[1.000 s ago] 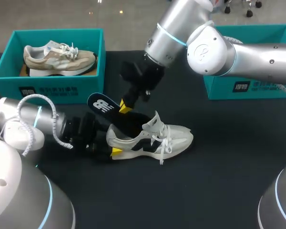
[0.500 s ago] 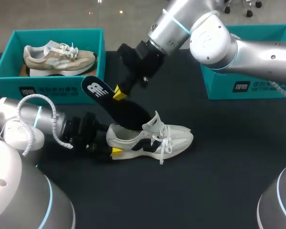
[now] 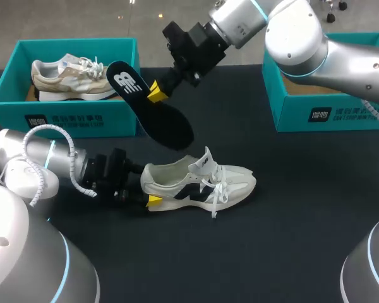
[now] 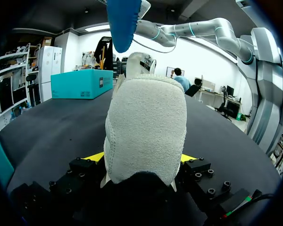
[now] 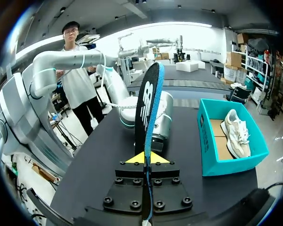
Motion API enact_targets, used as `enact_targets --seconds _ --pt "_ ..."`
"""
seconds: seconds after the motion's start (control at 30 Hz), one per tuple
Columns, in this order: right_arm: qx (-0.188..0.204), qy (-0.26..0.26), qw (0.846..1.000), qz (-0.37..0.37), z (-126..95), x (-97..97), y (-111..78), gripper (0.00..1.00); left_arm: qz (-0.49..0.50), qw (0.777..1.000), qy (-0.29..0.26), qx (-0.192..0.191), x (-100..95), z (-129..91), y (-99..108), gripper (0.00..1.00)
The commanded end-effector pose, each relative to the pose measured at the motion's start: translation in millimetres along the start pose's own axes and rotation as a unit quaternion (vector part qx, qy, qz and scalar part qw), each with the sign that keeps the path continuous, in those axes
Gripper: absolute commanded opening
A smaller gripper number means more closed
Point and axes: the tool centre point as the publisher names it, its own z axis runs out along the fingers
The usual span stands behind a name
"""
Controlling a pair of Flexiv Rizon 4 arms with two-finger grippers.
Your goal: Take the shoe out of the shoebox, open the shoe tongue, remove and reinsert the insole, then place the shoe into the shoebox
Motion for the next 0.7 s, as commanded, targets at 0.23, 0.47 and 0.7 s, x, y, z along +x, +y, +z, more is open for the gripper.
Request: enact_targets --seconds 0.23,0.47,0.7 --pt "0.004 -0.005 1.0 0.001 -3.7 5.1 1.0 0.0 0.0 1.0 0.0 -0.002 -1.0 1.2 4.5 0.0" --pt "-0.038 -0.016 0.998 0.054 -54.1 17.1 -6.3 0.0 0.0 1.0 0.0 -0.002 -1.0 1.2 4.5 0.0" --pt "-0.045 -0.036 0.994 0.089 -94.1 37.4 -0.7 0.0 0.0 1.0 0.0 -0.002 -1.0 1.2 4.5 0.0"
